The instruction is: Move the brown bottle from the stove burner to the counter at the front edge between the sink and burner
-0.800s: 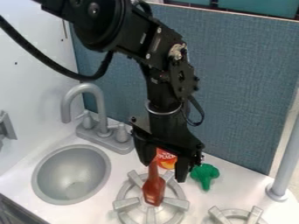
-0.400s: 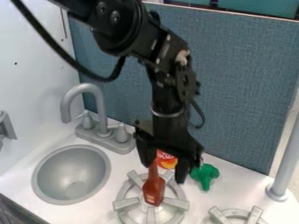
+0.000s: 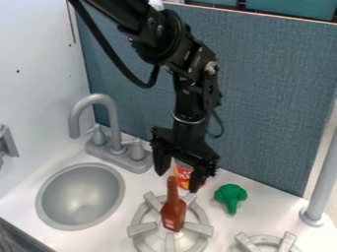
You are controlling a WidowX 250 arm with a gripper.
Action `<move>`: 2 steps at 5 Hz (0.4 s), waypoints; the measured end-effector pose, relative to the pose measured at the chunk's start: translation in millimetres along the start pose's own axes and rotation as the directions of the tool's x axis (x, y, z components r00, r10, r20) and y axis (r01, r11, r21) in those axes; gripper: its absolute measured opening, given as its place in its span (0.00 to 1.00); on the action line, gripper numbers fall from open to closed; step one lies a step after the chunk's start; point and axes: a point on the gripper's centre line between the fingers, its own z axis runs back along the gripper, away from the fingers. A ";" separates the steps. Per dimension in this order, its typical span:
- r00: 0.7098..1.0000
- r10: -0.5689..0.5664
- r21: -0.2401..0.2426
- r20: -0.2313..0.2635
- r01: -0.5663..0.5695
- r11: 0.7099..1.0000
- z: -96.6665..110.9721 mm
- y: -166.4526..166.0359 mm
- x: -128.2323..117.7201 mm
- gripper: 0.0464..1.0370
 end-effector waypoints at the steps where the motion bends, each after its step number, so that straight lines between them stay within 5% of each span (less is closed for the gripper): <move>1: 0.999 0.002 0.005 -0.043 -0.002 1.000 -2.2 9.4 1.2 0.96; 2: 0.995 0.020 0.003 -0.093 -0.020 1.000 -6.9 13.0 -0.7 0.96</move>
